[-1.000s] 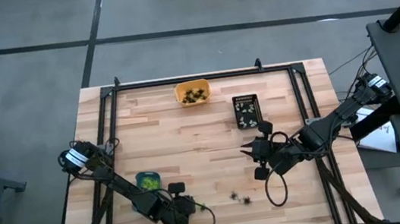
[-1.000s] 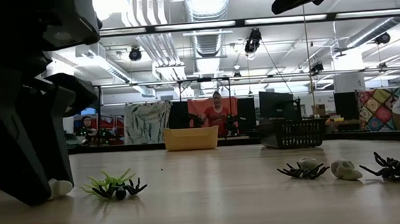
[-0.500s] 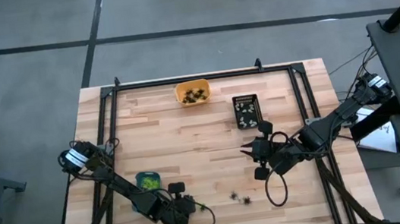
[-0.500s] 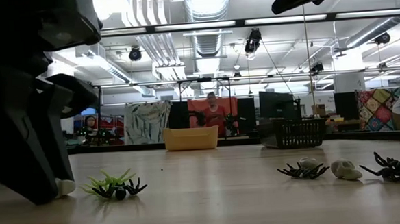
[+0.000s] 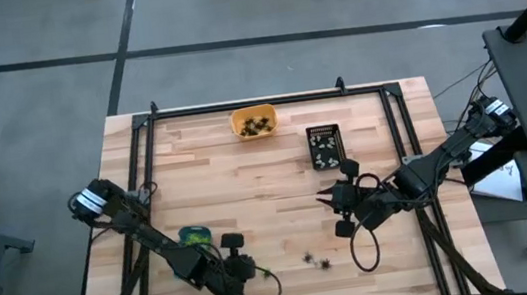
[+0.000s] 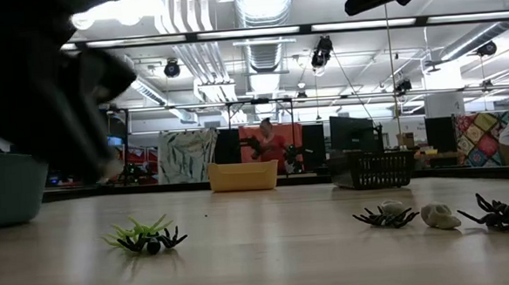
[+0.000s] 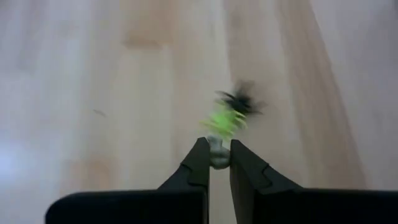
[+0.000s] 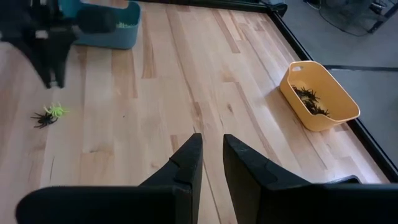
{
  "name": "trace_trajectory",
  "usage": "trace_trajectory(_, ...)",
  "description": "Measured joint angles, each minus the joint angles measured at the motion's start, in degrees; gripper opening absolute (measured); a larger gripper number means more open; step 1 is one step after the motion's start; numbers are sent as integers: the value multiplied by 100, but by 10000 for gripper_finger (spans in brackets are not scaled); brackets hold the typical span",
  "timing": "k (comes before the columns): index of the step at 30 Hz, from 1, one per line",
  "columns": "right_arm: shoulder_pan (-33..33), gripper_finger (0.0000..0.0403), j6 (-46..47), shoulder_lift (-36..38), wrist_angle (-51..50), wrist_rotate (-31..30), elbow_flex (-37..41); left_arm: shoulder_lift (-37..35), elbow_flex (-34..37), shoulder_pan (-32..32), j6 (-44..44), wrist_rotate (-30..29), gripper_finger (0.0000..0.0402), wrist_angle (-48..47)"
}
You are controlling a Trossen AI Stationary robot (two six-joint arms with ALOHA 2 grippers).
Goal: Sort Halloween decoration
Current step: Put the white skull toy into the black bin
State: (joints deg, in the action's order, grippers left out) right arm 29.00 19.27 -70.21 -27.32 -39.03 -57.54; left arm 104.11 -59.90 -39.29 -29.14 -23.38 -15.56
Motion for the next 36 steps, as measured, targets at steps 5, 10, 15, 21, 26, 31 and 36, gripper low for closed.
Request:
trace_trajectory(5,116,57,-142,21,124,39,0,-454,-1,205,905,-498,2,-52)
trace_trajectory(10,409,57,-195,79,117,44,2,-812,-7,772,2039,-595,2,244)
trace_trajectory(15,712,57,-233,98,145,44,2,-921,-9,1673,3394,-216,3,1162)
trace_trajectory(21,846,57,-387,100,351,42,2,-754,-9,2935,4034,897,5,2444)
trace_trajectory(26,852,57,-431,100,425,42,2,-530,-9,3719,3998,938,6,3351)
trace_trajectory(31,850,57,-431,100,476,-4,2,-183,-16,4226,3649,1041,6,4310)
trace_trajectory(36,850,57,-433,102,578,-4,2,224,-296,4536,3559,1386,6,4559)
